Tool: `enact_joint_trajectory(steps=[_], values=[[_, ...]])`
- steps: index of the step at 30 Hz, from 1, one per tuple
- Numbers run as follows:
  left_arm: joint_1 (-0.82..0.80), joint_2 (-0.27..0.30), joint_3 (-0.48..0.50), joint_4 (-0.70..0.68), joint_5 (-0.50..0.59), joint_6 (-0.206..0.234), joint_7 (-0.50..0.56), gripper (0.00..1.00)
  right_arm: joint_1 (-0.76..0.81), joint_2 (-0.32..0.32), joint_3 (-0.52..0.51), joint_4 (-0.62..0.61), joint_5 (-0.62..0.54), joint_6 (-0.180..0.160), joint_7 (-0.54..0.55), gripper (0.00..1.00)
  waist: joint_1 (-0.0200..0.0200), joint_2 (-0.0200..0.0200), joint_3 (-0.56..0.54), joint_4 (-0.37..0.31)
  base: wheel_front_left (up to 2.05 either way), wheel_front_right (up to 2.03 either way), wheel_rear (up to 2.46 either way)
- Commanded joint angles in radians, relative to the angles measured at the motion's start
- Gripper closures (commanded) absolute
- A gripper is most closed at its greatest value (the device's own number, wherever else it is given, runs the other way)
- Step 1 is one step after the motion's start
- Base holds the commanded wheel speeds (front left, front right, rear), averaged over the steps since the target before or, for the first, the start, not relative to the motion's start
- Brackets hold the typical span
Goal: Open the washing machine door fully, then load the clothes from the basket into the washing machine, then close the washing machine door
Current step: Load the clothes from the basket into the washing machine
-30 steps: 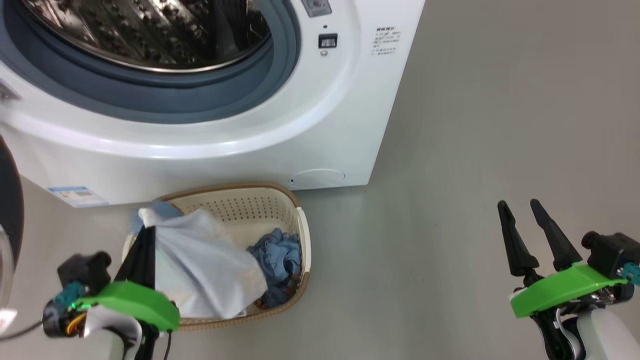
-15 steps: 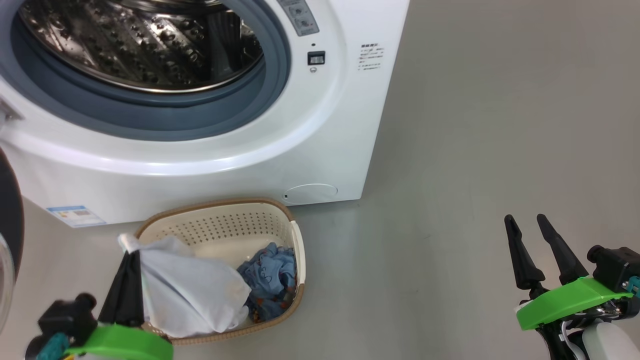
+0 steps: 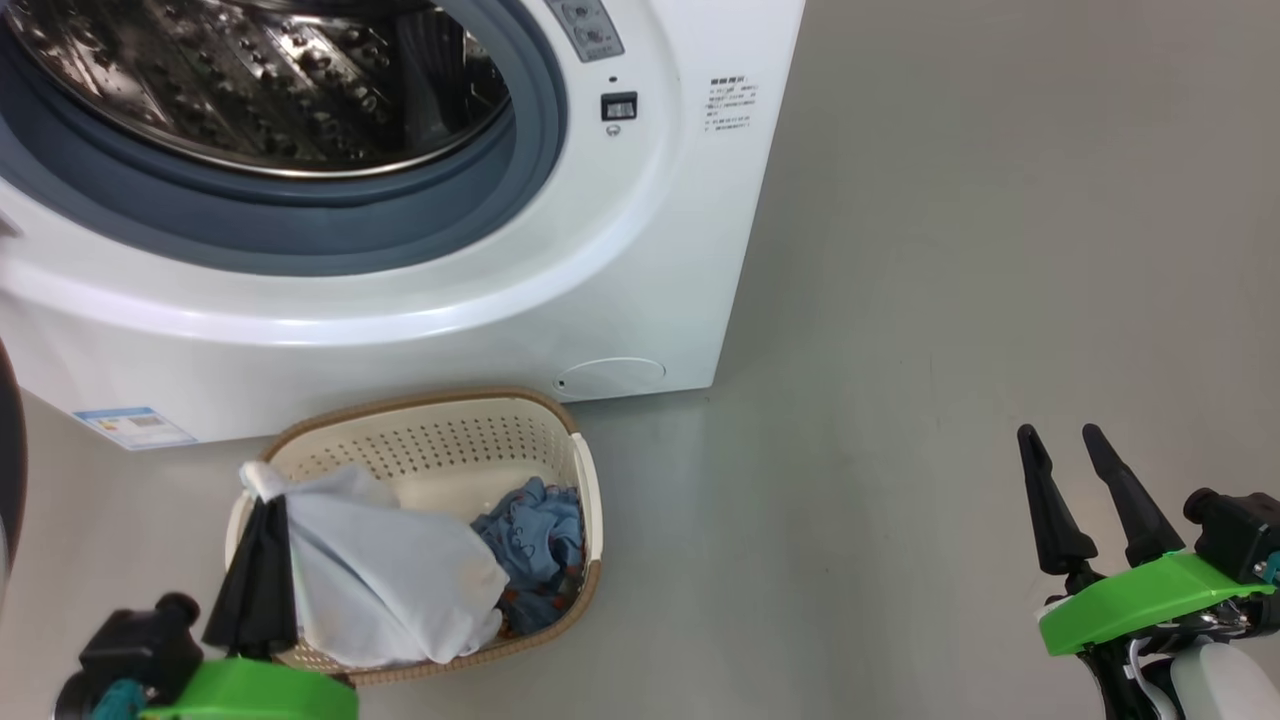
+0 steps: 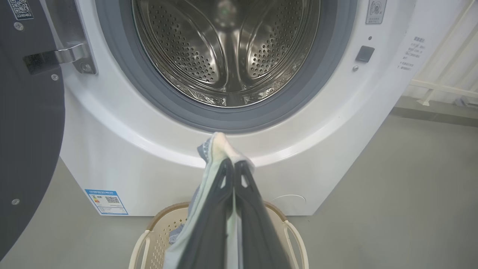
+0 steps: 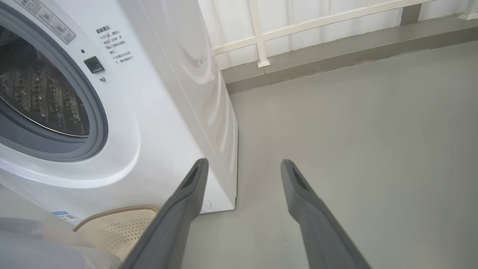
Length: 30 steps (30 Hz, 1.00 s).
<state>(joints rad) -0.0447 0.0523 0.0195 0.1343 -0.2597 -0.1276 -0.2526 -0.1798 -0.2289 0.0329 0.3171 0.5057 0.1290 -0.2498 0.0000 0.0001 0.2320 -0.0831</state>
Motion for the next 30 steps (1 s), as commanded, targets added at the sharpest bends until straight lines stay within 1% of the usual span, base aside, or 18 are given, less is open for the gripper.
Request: enact_joint_trajectory(steps=[1, 4, 8, 17, 18, 24, 30], values=[[-0.043, 0.009, 0.034, -0.032, 0.003, 0.002, -0.009, 1.00, 0.005, -0.009, 0.015, -0.027, -0.001, 0.002, -0.012, 0.00, 0.0000, -0.0001, 0.009, -0.002, 0.00, 0.00, 0.00], [-0.079, 0.009, 0.034, -0.030, 0.007, 0.001, -0.009, 1.00, -0.003, -0.006, 0.013, -0.030, -0.001, 0.002, -0.012, 0.00, 0.0000, -0.0001, 0.024, -0.005, 0.00, 0.00, 0.00], [-0.154, 0.023, 0.032, -0.013, 0.022, 0.000, -0.009, 1.00, -0.016, -0.001, 0.012, -0.035, -0.004, 0.002, -0.012, 0.00, 0.0000, -0.0001, 0.048, -0.006, 0.00, 0.00, 0.00], [-0.406, 0.057, 0.032, 0.076, 0.023, -0.001, -0.009, 1.00, -0.058, 0.005, 0.032, -0.038, -0.009, 0.002, -0.012, 0.00, 0.0000, -0.0001, 0.113, -0.007, 0.00, 0.00, 0.00], [-0.467, 0.064, 0.031, 0.112, 0.018, -0.002, -0.009, 1.00, -0.067, 0.004, 0.039, -0.036, -0.011, 0.002, -0.012, 0.00, 0.0000, -0.0001, 0.127, -0.009, 0.00, 0.00, 0.00], [-0.646, 0.082, 0.005, 0.245, 0.015, -0.002, -0.009, 1.00, -0.096, 0.006, 0.061, -0.035, -0.017, 0.002, -0.012, 0.00, 0.0000, -0.0001, 0.173, -0.021, 0.00, 0.00, 0.00], [-0.823, 0.100, -0.022, 0.461, 0.020, -0.003, -0.009, 1.00, -0.122, 0.010, 0.085, -0.035, -0.017, 0.002, -0.012, 0.00, 0.0000, -0.0001, 0.221, -0.038, 0.00, 0.00, 0.00]])
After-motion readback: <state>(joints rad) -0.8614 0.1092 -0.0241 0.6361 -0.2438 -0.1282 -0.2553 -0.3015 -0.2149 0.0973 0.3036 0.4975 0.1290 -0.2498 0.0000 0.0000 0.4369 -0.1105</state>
